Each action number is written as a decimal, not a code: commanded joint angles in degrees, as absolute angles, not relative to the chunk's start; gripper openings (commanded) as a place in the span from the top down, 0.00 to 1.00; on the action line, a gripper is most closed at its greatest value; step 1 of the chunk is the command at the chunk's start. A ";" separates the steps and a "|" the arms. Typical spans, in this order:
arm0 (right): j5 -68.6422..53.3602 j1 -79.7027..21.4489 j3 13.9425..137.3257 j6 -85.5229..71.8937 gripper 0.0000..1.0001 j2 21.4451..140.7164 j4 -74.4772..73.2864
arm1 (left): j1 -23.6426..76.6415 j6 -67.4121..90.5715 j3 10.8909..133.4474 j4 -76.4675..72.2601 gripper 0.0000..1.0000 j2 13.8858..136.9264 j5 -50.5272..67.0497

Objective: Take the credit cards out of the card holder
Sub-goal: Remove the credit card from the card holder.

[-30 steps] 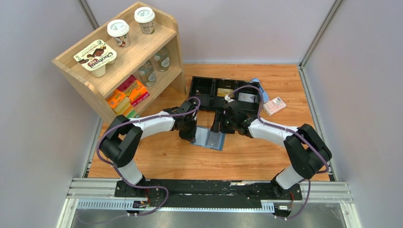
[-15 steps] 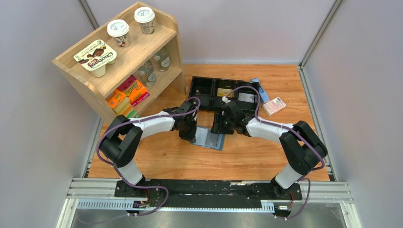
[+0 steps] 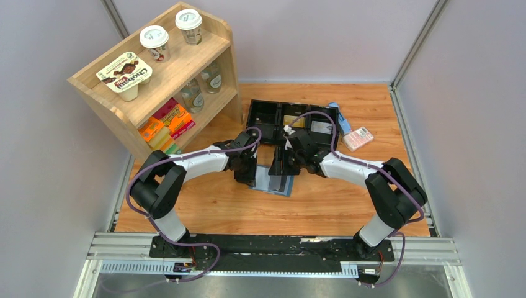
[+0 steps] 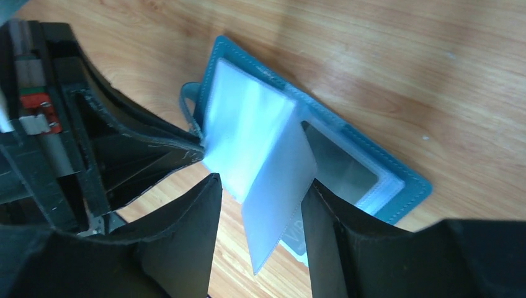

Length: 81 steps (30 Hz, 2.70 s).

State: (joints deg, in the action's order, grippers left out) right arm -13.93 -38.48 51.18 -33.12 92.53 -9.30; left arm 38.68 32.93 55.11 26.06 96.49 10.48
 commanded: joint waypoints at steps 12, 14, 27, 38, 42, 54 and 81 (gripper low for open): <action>-28.56 -39.20 50.45 -41.66 0.38 101.60 8.96 | 39.03 38.05 49.93 21.01 0.80 89.83 11.43; -28.30 -39.20 50.19 -41.92 0.39 102.65 9.23 | 38.76 38.41 49.05 21.01 0.78 88.25 10.37; -21.72 -39.11 53.44 -35.87 0.45 94.67 0.27 | 38.41 38.24 47.81 22.32 0.66 77.96 5.70; -3.08 -38.85 49.93 -32.52 0.43 88.68 -9.49 | 38.58 40.08 53.35 17.49 0.61 83.14 12.04; -1.50 -38.67 48.96 -32.08 0.47 89.21 -8.62 | 39.46 41.04 55.28 15.91 0.61 86.83 13.97; -2.46 -38.67 47.55 -31.55 0.51 91.58 -7.74 | 39.55 45.08 55.64 12.48 0.61 95.71 17.66; -11.24 -37.97 41.58 -34.98 0.54 92.90 2.80 | 38.76 53.96 49.23 2.92 0.67 97.65 20.47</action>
